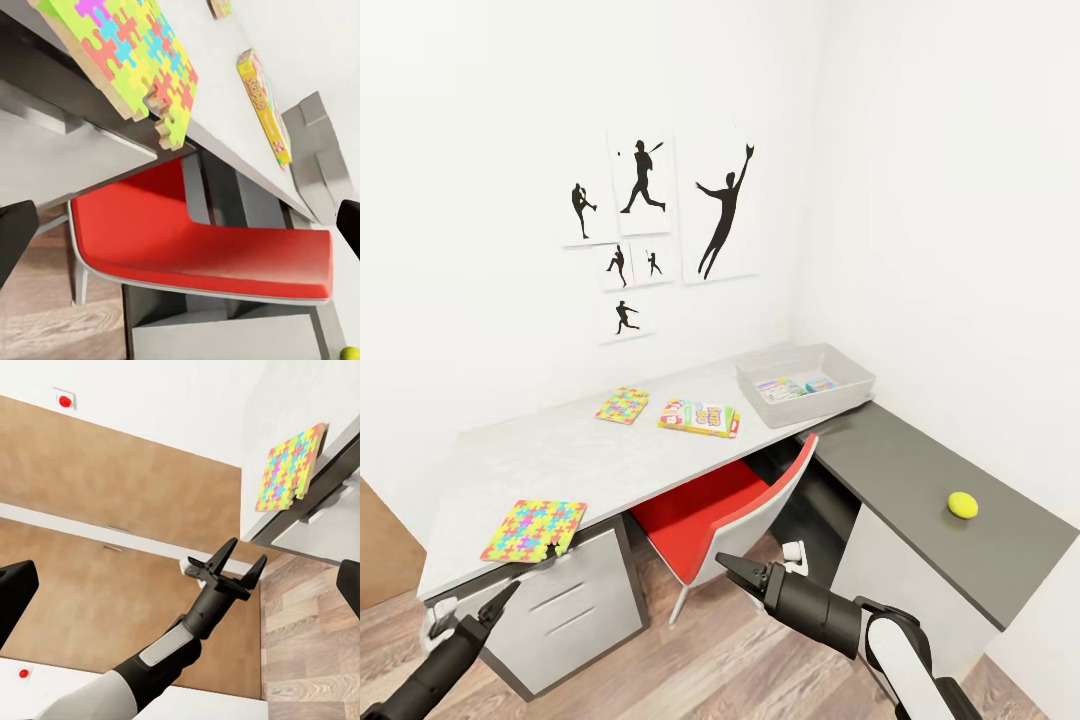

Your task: Put all the toys in the child's room - the three board games (two on the bed and one on the table), the two jigsaw puzzles on the table, and the tennis ball on the table - inside the toy box on the table in the child's room.

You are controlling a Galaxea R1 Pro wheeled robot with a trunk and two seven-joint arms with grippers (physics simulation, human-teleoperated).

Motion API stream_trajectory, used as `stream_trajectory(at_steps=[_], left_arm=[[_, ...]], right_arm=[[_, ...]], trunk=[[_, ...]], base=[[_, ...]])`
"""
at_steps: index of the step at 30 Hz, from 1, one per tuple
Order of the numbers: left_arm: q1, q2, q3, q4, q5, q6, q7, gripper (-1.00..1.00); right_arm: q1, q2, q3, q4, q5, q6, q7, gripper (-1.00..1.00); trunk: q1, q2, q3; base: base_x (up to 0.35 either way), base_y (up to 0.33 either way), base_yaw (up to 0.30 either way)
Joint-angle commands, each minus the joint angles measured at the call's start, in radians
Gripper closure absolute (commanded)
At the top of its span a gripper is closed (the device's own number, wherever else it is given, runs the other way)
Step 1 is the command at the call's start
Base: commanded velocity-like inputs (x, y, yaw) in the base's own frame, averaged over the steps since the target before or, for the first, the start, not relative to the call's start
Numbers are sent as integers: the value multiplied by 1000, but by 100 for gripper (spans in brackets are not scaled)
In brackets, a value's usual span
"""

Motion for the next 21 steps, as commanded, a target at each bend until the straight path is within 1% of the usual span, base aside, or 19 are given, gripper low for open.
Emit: stream_trajectory(at_steps=[1,4,5,6,8,14,15,17,21], left_arm=[[-1,0,4,0,3,10,5,-100],[-1,-1,5,1,4,8,35,-100],[-1,-1,5,1,4,8,35,-100],[-1,-1,6,1,5,4,54,-100],[-1,-1,6,1,6,-1,69,-100],[-1,0,14,1,7,-13,91,-100],[-1,0,19,1,7,-14,92,-100],[-1,-2,40,1,7,-17,96,-100],[-1,-11,68,1,7,-19,98,-100]], right_arm=[[-1,-1,0,0,-1,3,2,-100],[-1,-1,0,0,-1,3,2,-100],[-1,-1,0,0,-1,3,2,-100],[-1,-1,0,0,-1,3,2,-100],[-1,-1,0,0,-1,3,2,-100],[-1,-1,0,0,-1,3,2,-100],[-1,-1,0,0,-1,3,2,-100],[-1,-1,0,0,-1,3,2,-100],[-1,-1,0,0,-1,3,3,-100]], trunk=[[0,-2,-2],[0,-2,-2],[0,-2,-2],[0,-2,-2],[0,-2,-2],[0,-2,-2],[0,-2,-2],[0,-2,-2],[0,-2,-2]], base=[[0,0,0],[0,0,0],[0,0,0],[0,0,0],[0,0,0],[0,0,0],[0,0,0],[0,0,0],[0,0,0]])
